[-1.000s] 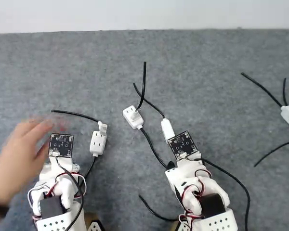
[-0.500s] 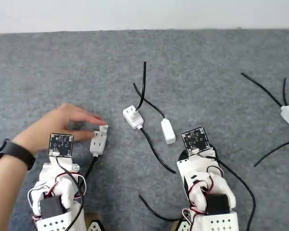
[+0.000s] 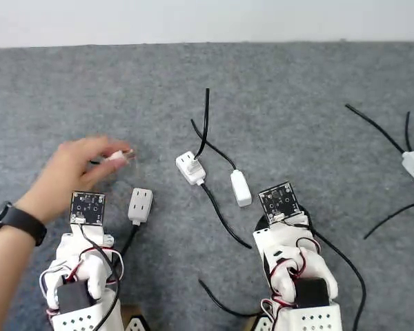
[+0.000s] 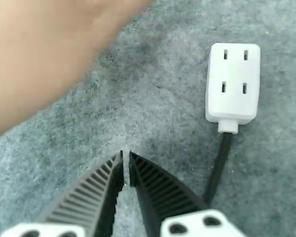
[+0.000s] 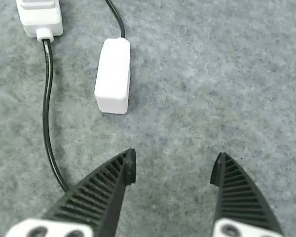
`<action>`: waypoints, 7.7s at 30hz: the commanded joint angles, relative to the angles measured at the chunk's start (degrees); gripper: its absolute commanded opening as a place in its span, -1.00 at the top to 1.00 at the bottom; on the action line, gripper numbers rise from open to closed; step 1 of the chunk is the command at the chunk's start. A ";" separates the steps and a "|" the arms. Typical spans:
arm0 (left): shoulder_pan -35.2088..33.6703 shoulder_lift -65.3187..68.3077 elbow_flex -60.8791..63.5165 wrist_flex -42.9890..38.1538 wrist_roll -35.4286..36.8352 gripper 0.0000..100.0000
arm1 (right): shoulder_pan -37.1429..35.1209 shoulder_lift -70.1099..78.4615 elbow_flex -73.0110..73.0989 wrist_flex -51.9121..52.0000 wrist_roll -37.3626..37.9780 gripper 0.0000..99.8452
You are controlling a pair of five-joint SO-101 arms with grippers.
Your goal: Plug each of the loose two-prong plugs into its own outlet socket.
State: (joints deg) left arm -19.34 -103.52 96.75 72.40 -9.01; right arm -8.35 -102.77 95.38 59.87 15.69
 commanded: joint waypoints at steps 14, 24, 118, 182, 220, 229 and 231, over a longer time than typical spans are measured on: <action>-0.35 -0.70 -0.31 0.18 -0.79 0.97 | 0.75 0.48 1.14 -1.63 0.88 0.49; -0.35 -0.70 -0.31 0.18 -0.79 0.97 | 0.75 0.48 1.14 -1.63 0.97 0.49; 4.57 -0.70 -0.40 0.09 -0.53 0.97 | 0.75 -0.04 1.14 -0.13 0.62 0.49; -11.25 -0.79 -22.11 -15.56 4.75 0.97 | 7.52 0.66 -32.70 12.00 0.53 0.49; 10.90 65.23 -58.51 -1.49 -2.81 0.46 | 5.76 82.07 -86.42 41.45 6.59 0.49; 11.25 65.41 -46.55 -13.71 -3.08 0.46 | 9.01 97.45 -88.35 32.40 3.52 0.49; 11.25 65.67 -46.20 -14.24 -4.04 0.46 | 12.00 96.57 -91.43 31.34 2.20 0.49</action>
State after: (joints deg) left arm -8.53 -38.11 50.51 60.97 -12.44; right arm -1.23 -5.19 10.99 94.24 20.88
